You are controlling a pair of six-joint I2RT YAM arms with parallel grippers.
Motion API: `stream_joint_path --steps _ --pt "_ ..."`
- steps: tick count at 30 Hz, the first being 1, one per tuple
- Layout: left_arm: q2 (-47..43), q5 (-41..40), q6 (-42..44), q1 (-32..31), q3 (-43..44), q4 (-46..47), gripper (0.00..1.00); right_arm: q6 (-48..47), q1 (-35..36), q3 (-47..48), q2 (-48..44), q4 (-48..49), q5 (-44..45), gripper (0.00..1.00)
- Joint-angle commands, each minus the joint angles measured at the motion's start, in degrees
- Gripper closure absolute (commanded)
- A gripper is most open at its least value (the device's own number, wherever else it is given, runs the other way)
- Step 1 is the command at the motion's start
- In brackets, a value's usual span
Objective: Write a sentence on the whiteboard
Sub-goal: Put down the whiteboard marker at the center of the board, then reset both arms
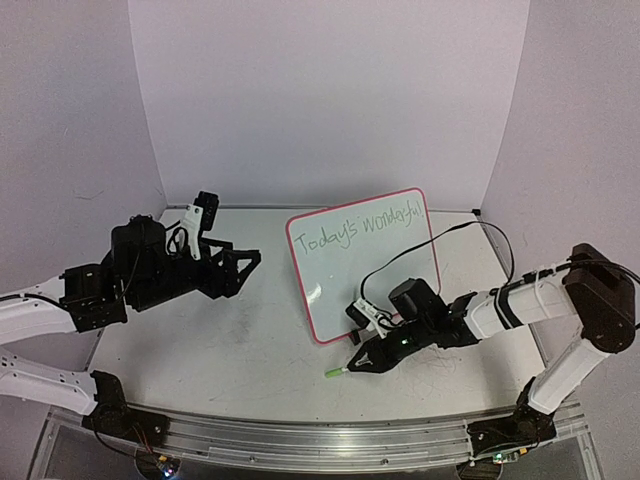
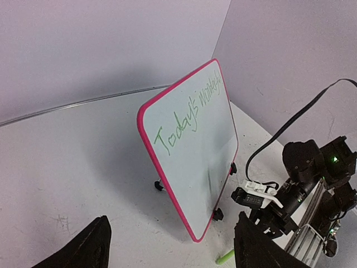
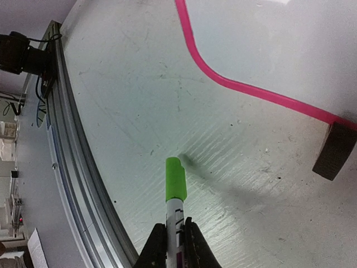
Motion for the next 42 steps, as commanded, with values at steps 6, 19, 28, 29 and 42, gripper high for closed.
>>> stream_joint_path --steps 6,19,28,29,42 --pt "-3.1 -1.0 -5.3 2.3 -1.8 0.1 0.23 5.4 -0.4 0.9 -1.4 -3.6 19.4 0.58" --pt "-2.9 -6.3 -4.0 7.1 8.2 -5.9 0.16 4.0 -9.8 13.8 -33.8 -25.8 47.4 0.24" --pt "-2.1 -11.7 7.0 14.3 30.0 -14.0 0.12 -12.3 -15.2 37.4 -38.6 -25.9 59.4 0.06" --pt "-2.3 -12.1 7.7 14.2 32.0 -14.1 0.11 -13.3 -15.2 39.2 -38.9 -25.4 59.7 0.05" --pt "-3.5 -10.3 10.7 14.3 39.9 -14.1 0.08 -19.7 -15.2 42.9 -48.1 -16.2 61.2 0.02"
